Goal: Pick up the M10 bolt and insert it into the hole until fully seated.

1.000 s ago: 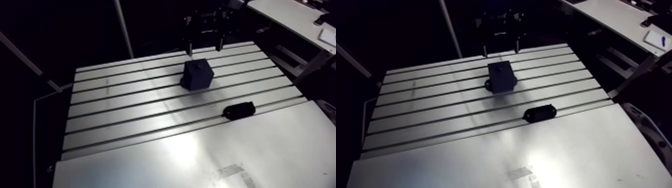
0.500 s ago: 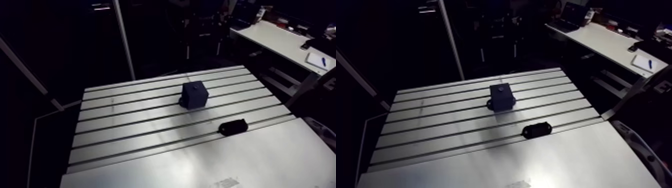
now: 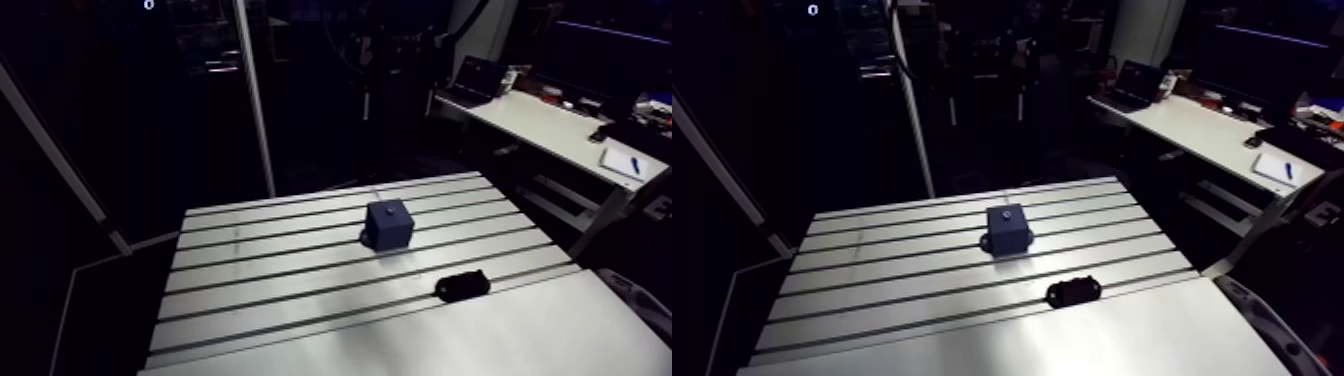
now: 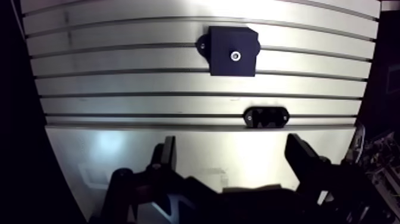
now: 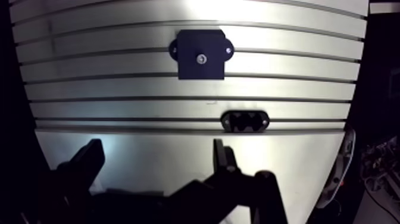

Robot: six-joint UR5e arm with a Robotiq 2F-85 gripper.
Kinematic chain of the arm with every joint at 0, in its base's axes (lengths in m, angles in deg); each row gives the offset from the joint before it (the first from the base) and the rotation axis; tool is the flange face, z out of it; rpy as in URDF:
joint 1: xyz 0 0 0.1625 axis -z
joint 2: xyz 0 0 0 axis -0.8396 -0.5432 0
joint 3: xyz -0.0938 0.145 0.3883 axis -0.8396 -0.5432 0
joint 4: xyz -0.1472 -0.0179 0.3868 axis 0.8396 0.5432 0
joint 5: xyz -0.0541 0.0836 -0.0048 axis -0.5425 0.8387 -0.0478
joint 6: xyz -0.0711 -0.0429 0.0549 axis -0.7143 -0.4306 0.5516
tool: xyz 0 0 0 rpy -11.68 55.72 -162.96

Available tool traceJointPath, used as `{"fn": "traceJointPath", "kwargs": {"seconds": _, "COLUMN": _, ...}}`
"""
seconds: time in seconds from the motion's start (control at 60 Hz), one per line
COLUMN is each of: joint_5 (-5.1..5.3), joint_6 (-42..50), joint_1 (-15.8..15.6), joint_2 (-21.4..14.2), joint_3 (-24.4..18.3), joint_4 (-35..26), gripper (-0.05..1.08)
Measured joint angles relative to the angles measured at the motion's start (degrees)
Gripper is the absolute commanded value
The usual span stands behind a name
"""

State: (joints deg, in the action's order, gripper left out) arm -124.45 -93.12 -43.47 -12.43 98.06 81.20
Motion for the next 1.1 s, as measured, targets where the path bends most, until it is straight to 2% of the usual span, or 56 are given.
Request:
{"fn": "traceJointPath", "kwargs": {"seconds": 0.2, "joint_5": 0.88, "joint_6": 0.12, "joint_1": -0.96, "joint_2": -3.34, "joint_3": 0.0, "joint_4": -1.99, "gripper": 0.0}}
{"fn": "traceJointPath", "kwargs": {"seconds": 0.383, "joint_5": 1.22, "joint_6": 0.49, "joint_1": -1.76, "joint_2": -6.48, "joint_3": 0.2, "joint_4": -3.47, "gripper": 0.0}}
{"fn": "traceJointPath", "kwargs": {"seconds": 0.617, "joint_5": 0.37, "joint_6": 1.06, "joint_1": -2.4, "joint_2": -9.48, "joint_3": 0.02, "joint_4": -4.63, "gripper": 0.0}}
{"fn": "traceJointPath", "kwargs": {"seconds": 0.883, "joint_5": -0.4, "joint_6": 1.16, "joint_1": -2.59, "joint_2": -9.85, "joint_3": 0.56, "joint_4": -4.72, "gripper": 0.0}}
{"fn": "traceJointPath", "kwargs": {"seconds": 1.1, "joint_5": -0.49, "joint_6": 1.15, "joint_1": -2.69, "joint_2": -9.86, "joint_3": 0.79, "joint_4": -4.5, "gripper": 0.0}}
